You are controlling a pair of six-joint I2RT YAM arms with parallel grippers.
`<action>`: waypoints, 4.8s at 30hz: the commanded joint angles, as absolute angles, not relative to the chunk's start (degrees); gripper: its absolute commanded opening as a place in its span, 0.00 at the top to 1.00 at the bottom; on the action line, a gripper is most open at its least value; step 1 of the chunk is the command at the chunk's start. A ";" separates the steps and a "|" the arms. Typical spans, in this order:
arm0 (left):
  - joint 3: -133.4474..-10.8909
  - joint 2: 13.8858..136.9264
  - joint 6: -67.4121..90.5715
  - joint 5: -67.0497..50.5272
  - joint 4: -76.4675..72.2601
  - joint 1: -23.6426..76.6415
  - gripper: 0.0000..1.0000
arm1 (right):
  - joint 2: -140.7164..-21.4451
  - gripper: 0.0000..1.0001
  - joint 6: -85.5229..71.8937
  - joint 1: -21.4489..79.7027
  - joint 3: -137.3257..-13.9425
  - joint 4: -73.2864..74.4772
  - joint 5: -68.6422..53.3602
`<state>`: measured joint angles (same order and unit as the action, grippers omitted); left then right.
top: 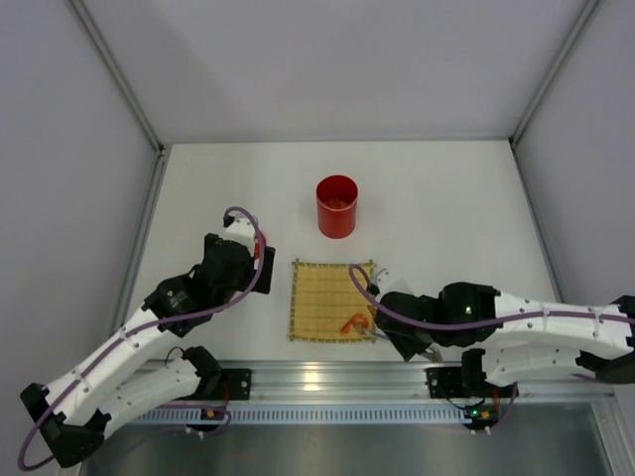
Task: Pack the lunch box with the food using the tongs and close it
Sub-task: Pick up the fake food from the plate, then place the fake food in the packing box.
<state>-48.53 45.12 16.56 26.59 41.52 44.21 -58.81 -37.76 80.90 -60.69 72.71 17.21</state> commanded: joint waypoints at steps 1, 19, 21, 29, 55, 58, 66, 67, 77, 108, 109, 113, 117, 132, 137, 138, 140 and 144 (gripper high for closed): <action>-48.08 44.30 16.26 26.81 39.46 44.30 0.01 | -59.50 0.55 -38.50 82.53 -62.58 73.92 18.19; -48.08 44.30 16.17 26.72 39.64 44.30 0.01 | -64.16 0.53 -36.48 82.62 -63.81 69.43 19.95; -48.08 44.30 16.26 26.72 39.55 44.30 0.01 | -64.42 0.53 -36.39 82.62 -63.98 68.82 19.86; -48.08 44.30 16.26 26.72 39.64 44.30 0.01 | -66.27 0.53 -35.33 82.62 -64.51 66.54 19.51; -48.08 44.21 16.26 26.72 39.55 44.30 0.01 | -69.35 0.51 -33.31 80.95 -61.70 60.56 18.37; -48.08 44.21 16.26 26.81 39.64 44.30 0.01 | -69.17 0.52 -33.40 80.68 -61.00 60.03 18.02; -48.08 44.30 16.26 26.72 39.64 44.30 0.01 | -68.29 0.52 -33.66 80.16 -59.15 58.36 16.96; -48.08 44.30 16.26 26.81 39.64 44.30 0.01 | -68.20 0.52 -33.75 79.98 -58.98 57.84 16.79; -48.08 44.38 16.26 26.89 39.55 44.30 0.01 | -66.71 0.60 -33.84 79.19 -57.48 56.16 14.50; -48.08 44.30 16.44 26.98 39.55 44.30 0.01 | -65.57 0.78 -32.17 74.36 -71.01 60.82 23.82; -48.16 44.30 16.35 26.98 39.64 44.30 0.01 | -65.48 0.78 -31.82 73.92 -72.67 60.73 23.82; -48.16 44.30 16.43 26.89 39.55 44.30 0.01 | -66.27 0.79 -28.84 69.71 -77.77 60.38 23.82; -48.16 44.38 16.35 26.89 39.64 44.30 0.01 | -68.89 0.79 -24.10 61.82 -84.79 58.63 21.19; -48.08 44.30 16.35 26.81 39.55 44.30 0.01 | -85.94 0.78 -18.02 42.72 -99.22 49.58 14.16; -48.08 44.21 16.26 26.81 39.55 44.30 0.01 | -89.56 0.78 -17.84 41.84 -101.42 48.96 13.27; -48.08 44.21 16.35 26.89 39.64 44.30 0.01 | -90.08 0.78 -17.75 41.84 -101.51 48.87 13.53; -48.08 44.38 16.35 26.89 39.64 44.30 0.01 | -90.35 0.78 -17.75 41.66 -101.51 48.60 13.80; -48.16 44.30 16.35 26.89 39.64 44.30 0.01 | -90.53 0.76 -17.67 41.31 -100.90 48.51 14.06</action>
<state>-48.53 45.12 16.56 26.59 41.52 44.21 -90.83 -18.46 42.46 -97.97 52.31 13.72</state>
